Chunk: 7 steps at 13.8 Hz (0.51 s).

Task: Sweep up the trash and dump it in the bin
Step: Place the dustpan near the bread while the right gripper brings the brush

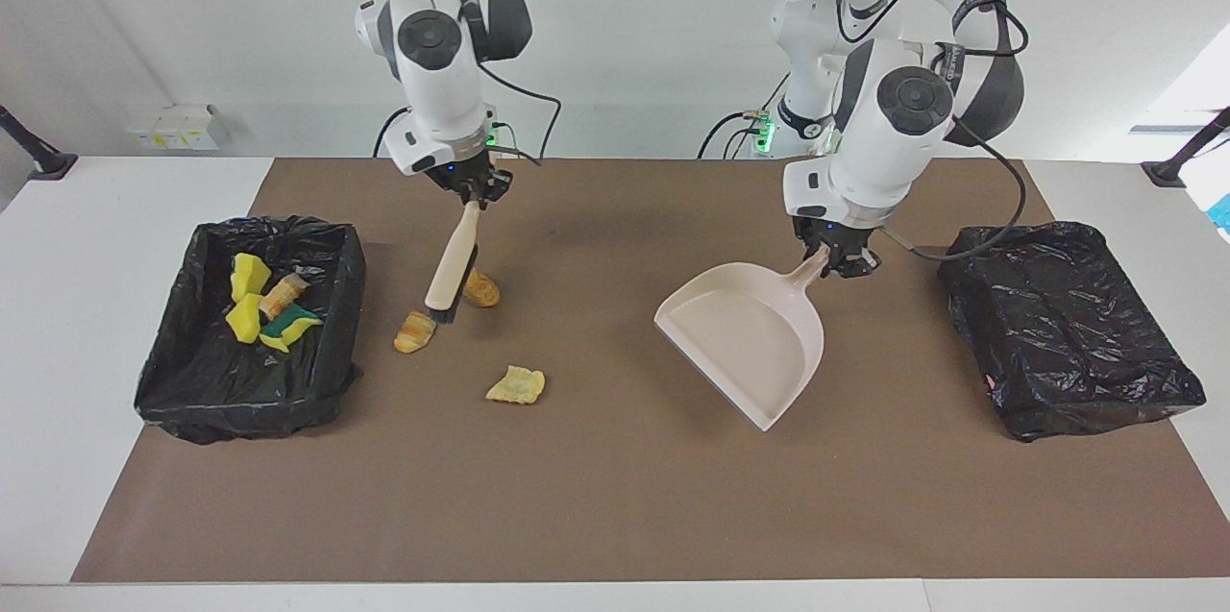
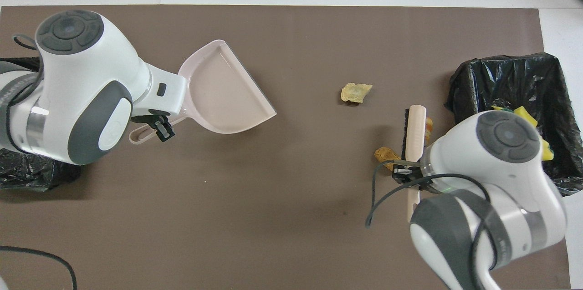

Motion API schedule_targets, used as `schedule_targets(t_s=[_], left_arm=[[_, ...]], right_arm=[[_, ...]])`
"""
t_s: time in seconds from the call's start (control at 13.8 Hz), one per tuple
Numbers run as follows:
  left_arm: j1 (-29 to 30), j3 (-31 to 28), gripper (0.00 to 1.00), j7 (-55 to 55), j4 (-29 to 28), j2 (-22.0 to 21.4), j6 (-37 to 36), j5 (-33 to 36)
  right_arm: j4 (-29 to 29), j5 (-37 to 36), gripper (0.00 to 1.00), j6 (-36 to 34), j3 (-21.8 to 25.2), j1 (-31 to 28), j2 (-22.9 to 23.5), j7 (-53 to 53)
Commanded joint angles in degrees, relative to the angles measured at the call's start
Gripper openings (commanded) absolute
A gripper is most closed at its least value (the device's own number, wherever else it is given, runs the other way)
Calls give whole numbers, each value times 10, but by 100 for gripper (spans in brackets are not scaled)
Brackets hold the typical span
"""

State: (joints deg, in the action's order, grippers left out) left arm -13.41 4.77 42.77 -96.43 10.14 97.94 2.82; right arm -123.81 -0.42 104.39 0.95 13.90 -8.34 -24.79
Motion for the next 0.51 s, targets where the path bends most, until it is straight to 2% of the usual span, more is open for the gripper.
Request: schedule_targets(t_s=[0.0,0.29,0.43], left_arm=[[8,6,0,98,-24,-15,1,33],[11,6,0,136,-55,-27,29,37],[10,7,0,127,-74,-34,49,36]], right_arm=[[-41,-19,0,56,-7,-71,-12,103],[-102,-40,0,151,-8,-129,-4,171],[-107,-40,0,154,-8,-133,9,189]])
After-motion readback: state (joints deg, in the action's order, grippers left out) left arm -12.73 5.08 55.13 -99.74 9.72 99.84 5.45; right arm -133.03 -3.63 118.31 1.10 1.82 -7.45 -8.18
